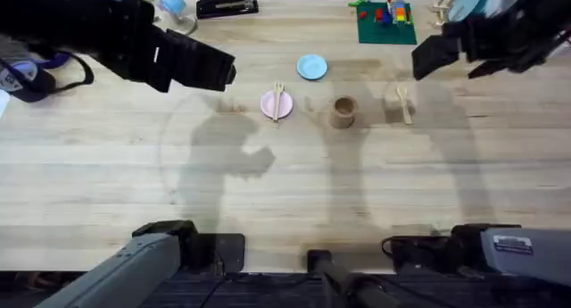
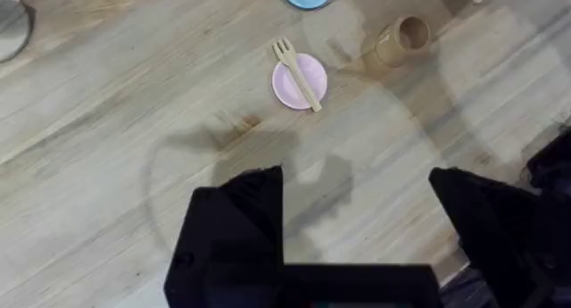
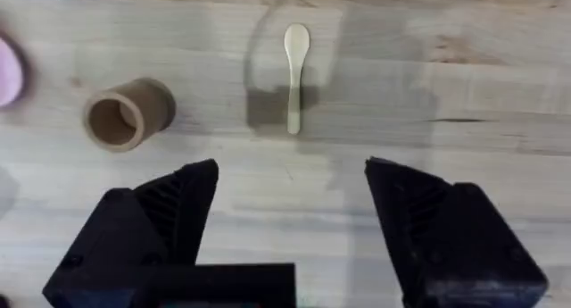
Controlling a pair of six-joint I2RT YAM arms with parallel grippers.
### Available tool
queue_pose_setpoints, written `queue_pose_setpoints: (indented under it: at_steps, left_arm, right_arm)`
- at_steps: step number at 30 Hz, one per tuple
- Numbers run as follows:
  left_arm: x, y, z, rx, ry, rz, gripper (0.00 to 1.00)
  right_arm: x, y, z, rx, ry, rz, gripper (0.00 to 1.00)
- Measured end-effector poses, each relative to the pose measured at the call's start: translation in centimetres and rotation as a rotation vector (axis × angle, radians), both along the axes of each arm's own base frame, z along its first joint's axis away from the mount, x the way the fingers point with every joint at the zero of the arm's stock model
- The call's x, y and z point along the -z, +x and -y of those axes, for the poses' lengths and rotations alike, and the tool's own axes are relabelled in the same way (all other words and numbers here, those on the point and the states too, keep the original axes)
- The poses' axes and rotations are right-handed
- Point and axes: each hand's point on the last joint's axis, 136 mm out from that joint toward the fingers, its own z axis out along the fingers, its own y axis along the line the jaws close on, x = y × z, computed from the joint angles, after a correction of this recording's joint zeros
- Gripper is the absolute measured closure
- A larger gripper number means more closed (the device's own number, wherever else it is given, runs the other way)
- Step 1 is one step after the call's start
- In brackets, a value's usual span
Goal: Pick up a utensil and set it on the pink plate, then put the other utensil in the container.
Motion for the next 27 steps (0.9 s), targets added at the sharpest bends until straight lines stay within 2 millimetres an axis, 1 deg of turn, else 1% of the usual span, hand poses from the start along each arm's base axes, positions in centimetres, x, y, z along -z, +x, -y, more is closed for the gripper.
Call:
queue_pose_setpoints:
  at_steps: [5,8,12,19,27]
  left_arm:
    - [0.0,-0.1,0.0,0.0,0.0,-0.004,0.008]
    - [0.0,-0.1,0.0,0.0,0.0,-0.004,0.007]
    - [0.0,-0.1,0.0,0.0,0.0,-0.004,0.007]
    - [0.0,-0.1,0.0,0.0,0.0,-0.004,0.007]
    - [0.0,-0.1,0.0,0.0,0.0,-0.004,0.007]
  right_arm:
    - [3.2,0.5,0.1,0.013,0.0,0.002,0.007]
    - [4.4,0.8,0.1,0.016,0.001,0.009,0.006]
    - [5.1,0.8,0.1,0.02,0.002,0.012,0.007]
    - [5.4,1.4,0.1,0.023,0.004,0.025,0.008]
    - [7.7,3.0,0.1,0.024,0.003,0.004,0.007]
